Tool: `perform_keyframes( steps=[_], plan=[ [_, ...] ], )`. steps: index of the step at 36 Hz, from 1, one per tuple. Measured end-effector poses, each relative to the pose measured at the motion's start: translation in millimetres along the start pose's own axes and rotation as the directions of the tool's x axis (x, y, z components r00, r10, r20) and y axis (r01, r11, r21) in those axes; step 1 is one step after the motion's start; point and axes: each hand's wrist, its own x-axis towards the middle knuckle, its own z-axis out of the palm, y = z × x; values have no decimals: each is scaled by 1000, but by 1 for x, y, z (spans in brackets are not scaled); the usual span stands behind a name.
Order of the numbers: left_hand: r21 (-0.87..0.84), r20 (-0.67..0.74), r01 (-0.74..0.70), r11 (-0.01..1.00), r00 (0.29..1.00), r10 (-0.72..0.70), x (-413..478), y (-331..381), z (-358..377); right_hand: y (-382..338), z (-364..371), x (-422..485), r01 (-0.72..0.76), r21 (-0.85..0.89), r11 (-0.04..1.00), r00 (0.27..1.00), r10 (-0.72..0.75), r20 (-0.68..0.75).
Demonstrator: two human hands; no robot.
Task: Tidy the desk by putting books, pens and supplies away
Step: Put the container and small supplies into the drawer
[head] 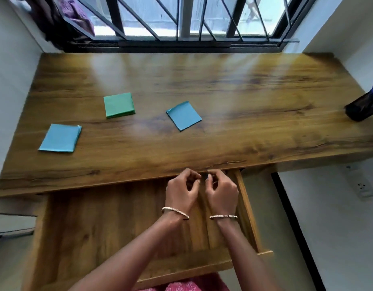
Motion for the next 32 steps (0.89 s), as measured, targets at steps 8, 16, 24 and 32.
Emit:
perform_keyframes(
  steps=[8,16,24,32],
  plan=[
    [71,-312,71,995,949,-45,66,-1,-81,-44,23,69,28,-23,999,999,-27,24],
    [179,-450,349,920,861,-239,156,-46,-162,-64,66,162,-29,-30,999,979,35,201],
    [156,-509,593,790,734,-451,216,-53,-184,-80,92,204,-18,-214,977,957,79,278],
    [198,-496,723,662,656,-568,248,-42,-169,-76,94,218,-184,-171,968,916,232,327]
  ],
)
